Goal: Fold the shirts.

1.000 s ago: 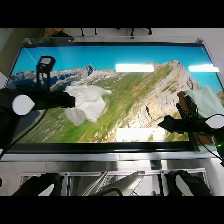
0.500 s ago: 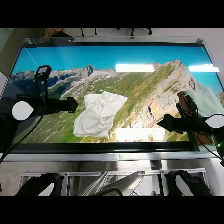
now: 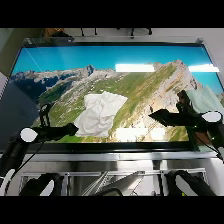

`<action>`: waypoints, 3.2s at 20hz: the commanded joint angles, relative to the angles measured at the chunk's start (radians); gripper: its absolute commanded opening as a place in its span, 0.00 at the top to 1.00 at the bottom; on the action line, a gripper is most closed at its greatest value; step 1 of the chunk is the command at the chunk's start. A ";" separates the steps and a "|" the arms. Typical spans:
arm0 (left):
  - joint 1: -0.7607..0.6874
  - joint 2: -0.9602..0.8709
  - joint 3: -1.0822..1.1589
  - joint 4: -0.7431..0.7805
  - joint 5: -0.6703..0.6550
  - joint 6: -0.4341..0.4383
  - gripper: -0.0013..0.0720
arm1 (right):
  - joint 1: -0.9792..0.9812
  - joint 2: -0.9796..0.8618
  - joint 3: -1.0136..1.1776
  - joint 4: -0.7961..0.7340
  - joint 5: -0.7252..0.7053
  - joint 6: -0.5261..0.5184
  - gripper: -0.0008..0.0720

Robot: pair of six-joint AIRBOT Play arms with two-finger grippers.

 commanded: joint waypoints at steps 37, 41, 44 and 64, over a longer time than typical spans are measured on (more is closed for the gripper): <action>0.110 0.029 0.599 -0.469 -0.030 0.384 0.96 | 0.541 -0.353 0.763 0.477 -0.177 -0.567 0.97; 0.080 0.148 0.994 -0.460 0.027 0.384 0.96 | 0.541 -0.192 1.052 0.203 -0.177 -0.425 0.97; 0.080 0.178 1.181 -0.460 0.015 0.380 0.96 | 0.541 -0.111 1.152 0.124 -0.169 -0.380 0.97; 0.068 -0.712 0.730 -0.305 -0.148 0.366 0.96 | 0.422 -0.958 1.146 -0.436 -0.037 0.076 0.97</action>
